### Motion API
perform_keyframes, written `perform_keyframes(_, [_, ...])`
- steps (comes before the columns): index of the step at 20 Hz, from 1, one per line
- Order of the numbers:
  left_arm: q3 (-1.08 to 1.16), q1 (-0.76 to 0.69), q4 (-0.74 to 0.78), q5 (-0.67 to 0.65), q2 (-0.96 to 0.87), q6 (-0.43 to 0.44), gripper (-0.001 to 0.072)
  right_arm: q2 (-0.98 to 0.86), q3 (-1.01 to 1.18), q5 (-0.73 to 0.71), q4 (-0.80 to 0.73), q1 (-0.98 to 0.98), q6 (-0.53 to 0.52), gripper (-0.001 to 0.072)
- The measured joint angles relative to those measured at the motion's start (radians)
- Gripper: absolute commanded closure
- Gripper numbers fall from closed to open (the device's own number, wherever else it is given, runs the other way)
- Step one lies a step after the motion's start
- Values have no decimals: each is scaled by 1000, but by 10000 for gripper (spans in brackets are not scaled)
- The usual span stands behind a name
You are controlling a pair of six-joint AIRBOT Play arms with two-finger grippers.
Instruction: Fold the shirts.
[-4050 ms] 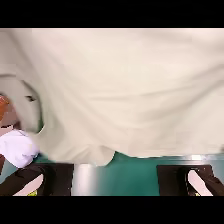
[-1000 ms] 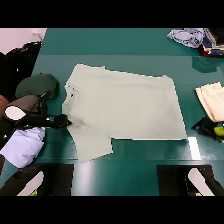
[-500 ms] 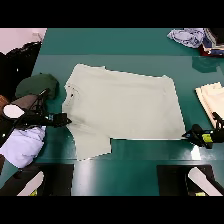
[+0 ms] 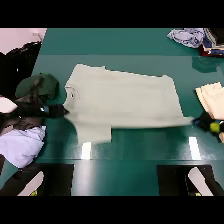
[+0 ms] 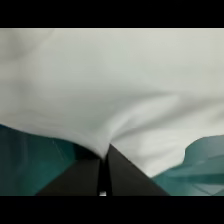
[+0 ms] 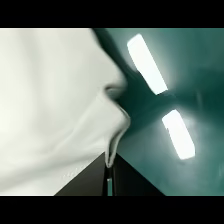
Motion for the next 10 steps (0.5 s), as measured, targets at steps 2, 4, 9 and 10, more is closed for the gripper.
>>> perform_keyframes(2, [174,0,-1,-5,16,-8,680,66,137,-27,90,6,-5,694])
perform_keyframes(4, [398,0,-1,-14,24,-15,680,121,321,-67,150,27,-9,694])
perform_keyframes(9, [1007,0,14,3,34,-18,680,161,855,-134,106,102,-12,694])
perform_keyframes(10, [1117,0,18,7,35,-18,680,152,953,-132,83,112,-13,694])
